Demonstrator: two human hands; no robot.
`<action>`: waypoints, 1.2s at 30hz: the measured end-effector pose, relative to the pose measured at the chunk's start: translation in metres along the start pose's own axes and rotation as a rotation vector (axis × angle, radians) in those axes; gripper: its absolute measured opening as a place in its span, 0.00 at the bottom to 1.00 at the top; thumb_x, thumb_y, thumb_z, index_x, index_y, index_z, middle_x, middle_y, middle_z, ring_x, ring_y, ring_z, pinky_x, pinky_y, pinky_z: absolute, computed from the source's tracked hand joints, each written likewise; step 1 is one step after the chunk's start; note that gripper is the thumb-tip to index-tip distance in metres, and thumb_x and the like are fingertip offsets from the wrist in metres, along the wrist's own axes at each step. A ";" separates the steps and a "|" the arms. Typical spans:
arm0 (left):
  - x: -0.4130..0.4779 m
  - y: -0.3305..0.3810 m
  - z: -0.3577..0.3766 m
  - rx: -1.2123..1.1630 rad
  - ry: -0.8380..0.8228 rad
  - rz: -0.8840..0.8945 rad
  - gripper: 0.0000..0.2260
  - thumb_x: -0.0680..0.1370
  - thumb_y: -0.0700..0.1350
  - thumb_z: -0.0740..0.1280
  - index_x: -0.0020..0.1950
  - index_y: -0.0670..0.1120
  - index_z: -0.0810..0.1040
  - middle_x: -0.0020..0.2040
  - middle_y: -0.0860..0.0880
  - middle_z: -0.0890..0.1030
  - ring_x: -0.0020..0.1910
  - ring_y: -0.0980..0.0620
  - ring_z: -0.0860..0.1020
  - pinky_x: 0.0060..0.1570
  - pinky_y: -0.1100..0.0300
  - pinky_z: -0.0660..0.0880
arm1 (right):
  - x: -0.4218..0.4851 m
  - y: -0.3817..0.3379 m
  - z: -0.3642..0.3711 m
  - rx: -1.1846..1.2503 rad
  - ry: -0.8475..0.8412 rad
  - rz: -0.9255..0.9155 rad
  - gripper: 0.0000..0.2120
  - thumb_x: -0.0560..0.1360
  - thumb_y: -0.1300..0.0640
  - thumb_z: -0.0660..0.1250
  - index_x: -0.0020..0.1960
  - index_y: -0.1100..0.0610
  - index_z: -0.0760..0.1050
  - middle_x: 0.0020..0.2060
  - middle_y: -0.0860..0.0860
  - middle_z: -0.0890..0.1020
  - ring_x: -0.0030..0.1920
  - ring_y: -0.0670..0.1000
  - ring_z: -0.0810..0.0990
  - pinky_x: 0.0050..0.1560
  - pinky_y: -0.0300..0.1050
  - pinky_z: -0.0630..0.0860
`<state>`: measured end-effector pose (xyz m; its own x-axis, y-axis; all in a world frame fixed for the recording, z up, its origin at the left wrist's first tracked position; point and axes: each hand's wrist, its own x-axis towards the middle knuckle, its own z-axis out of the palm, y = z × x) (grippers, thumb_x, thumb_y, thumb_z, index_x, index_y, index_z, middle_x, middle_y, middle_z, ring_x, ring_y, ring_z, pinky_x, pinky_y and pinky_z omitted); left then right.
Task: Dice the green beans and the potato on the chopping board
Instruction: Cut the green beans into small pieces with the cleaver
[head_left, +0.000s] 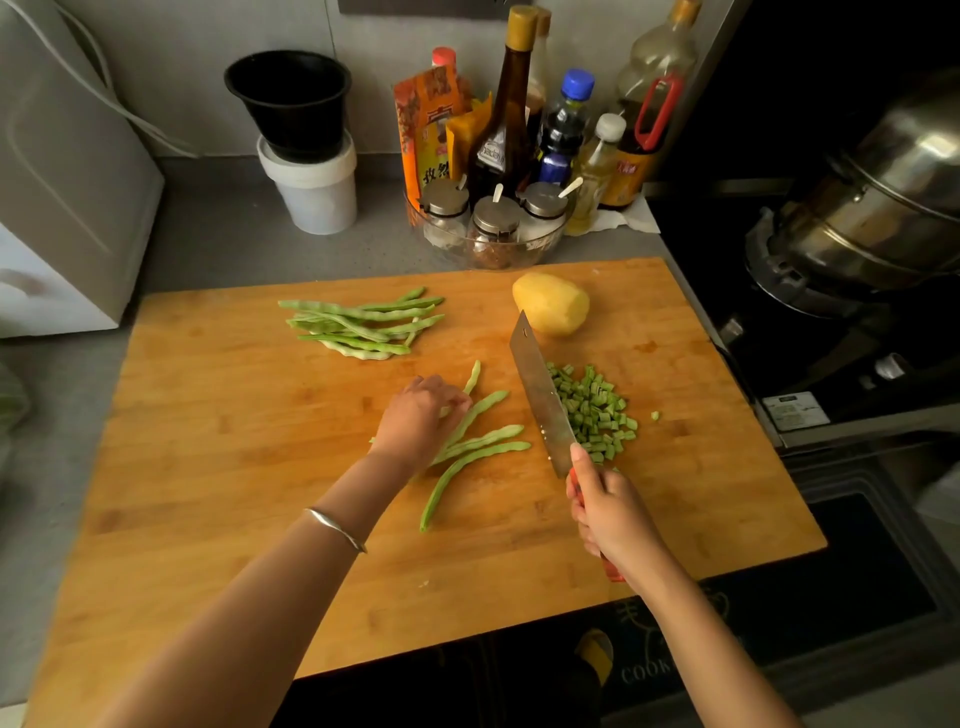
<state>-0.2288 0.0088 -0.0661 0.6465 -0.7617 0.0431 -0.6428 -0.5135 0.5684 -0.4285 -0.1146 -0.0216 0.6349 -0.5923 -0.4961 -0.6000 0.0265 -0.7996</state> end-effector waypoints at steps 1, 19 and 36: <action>0.000 0.002 0.000 -0.007 0.011 -0.012 0.09 0.78 0.51 0.66 0.54 0.49 0.81 0.50 0.49 0.80 0.52 0.48 0.76 0.59 0.51 0.70 | 0.000 0.000 0.000 0.003 0.000 0.000 0.24 0.81 0.41 0.53 0.35 0.58 0.66 0.22 0.49 0.63 0.19 0.48 0.60 0.24 0.40 0.56; 0.010 0.004 0.000 0.039 -0.006 -0.164 0.15 0.76 0.51 0.68 0.62 0.49 0.76 0.55 0.49 0.77 0.57 0.49 0.74 0.49 0.56 0.73 | 0.000 0.003 0.001 -0.030 0.006 -0.011 0.25 0.82 0.42 0.53 0.35 0.59 0.67 0.22 0.50 0.64 0.20 0.48 0.62 0.24 0.42 0.58; 0.007 0.001 0.003 -0.146 -0.090 -0.109 0.08 0.81 0.44 0.62 0.57 0.45 0.78 0.49 0.48 0.80 0.49 0.48 0.77 0.46 0.60 0.71 | 0.000 0.004 -0.001 -0.006 -0.010 -0.002 0.25 0.82 0.42 0.53 0.36 0.59 0.67 0.23 0.50 0.64 0.20 0.48 0.61 0.24 0.41 0.58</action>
<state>-0.2263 0.0017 -0.0673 0.6655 -0.7403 -0.0953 -0.5001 -0.5370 0.6793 -0.4313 -0.1152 -0.0246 0.6412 -0.5839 -0.4979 -0.6016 0.0203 -0.7986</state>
